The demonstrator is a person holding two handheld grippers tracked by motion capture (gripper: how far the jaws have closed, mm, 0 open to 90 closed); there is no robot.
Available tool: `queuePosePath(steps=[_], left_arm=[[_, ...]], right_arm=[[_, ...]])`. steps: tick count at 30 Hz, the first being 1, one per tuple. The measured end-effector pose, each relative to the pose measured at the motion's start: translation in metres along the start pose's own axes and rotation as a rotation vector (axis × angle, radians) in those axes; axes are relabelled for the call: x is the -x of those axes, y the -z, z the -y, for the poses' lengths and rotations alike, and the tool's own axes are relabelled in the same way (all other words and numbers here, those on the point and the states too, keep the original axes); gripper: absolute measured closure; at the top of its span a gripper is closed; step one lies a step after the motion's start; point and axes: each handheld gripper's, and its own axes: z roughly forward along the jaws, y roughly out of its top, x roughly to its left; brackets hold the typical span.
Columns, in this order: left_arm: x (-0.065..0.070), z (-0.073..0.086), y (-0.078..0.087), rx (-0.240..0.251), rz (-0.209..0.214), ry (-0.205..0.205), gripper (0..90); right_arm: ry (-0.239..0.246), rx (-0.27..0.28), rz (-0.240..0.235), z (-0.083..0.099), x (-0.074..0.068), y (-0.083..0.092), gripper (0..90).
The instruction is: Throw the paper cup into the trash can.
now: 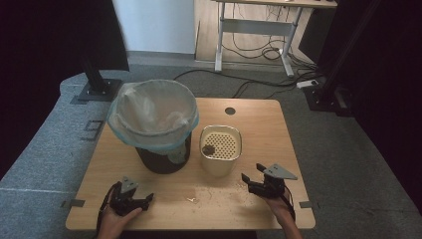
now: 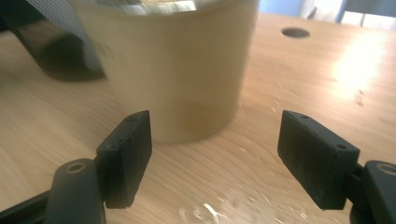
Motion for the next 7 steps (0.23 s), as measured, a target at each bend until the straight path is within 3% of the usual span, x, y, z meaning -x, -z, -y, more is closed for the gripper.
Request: queuePosePath(steps=[4, 7], left_arm=[[0.0000, 0.0000, 0.0000, 0.000, 0.000, 0.000, 14.0], [-0.0003, -0.0004, -0.0003, 0.000, 0.001, -0.001, 13.9]], right_arm=[[-0.045, 0.008, 0.009, 0.0024, 0.0061, -0.0025, 27.1], [-0.035, -0.009, 0.013, 0.0060, 0.0056, -0.0048, 27.0]])
